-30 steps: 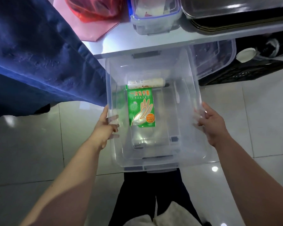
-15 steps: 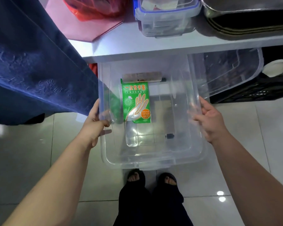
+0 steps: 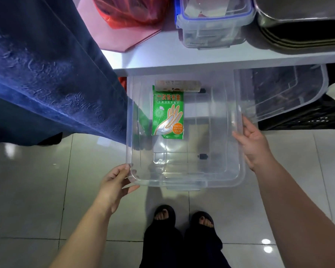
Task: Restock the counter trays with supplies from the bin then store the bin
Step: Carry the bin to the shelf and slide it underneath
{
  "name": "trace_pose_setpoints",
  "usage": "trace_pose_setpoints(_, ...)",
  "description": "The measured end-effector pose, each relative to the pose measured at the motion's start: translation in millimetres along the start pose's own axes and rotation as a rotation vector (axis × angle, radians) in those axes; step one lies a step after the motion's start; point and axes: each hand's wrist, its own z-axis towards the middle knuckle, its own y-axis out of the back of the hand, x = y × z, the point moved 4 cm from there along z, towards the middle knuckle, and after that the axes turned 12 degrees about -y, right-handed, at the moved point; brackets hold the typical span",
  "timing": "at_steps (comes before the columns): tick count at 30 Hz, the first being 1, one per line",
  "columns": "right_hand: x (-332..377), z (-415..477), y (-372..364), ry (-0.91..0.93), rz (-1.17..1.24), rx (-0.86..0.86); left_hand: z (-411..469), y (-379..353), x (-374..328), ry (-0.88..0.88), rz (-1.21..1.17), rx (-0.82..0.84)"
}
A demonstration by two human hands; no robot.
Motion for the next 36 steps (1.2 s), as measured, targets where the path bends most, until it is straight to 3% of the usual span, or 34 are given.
trace_pose_setpoints(3,-25,-24,25,-0.168,0.068,-0.123,-2,-5,-1,-0.005,-0.032,-0.018)
trace_pose_setpoints(6,-60,-59,30,-0.358,0.206,-0.030,-6,-9,-2,0.000,-0.058,-0.019)
trace_pose_setpoints(19,-31,-43,2,-0.193,0.114,-0.067,21,-31,-29,-0.026,-0.062,-0.076)
trace_pose_setpoints(22,-29,-51,1,-0.198,0.070,-0.134,19,-29,-35,-0.063,0.102,-0.151)
trace_pose_setpoints(25,-25,-66,8,-0.207,0.069,-0.248,11,-32,-59,-0.263,0.437,-0.172)
trace_pose_setpoints(28,-18,-84,22,-0.204,0.147,-0.343,1,-57,-92,-0.520,0.727,-0.092)
trace_pose_setpoints(30,-12,-96,35,-0.190,0.252,-0.355,-5,-87,-112,-0.601,0.813,-0.027)
trace_pose_setpoints(36,6,-100,88,-0.223,0.685,-0.288,-26,-237,-148,-0.588,0.686,0.203)
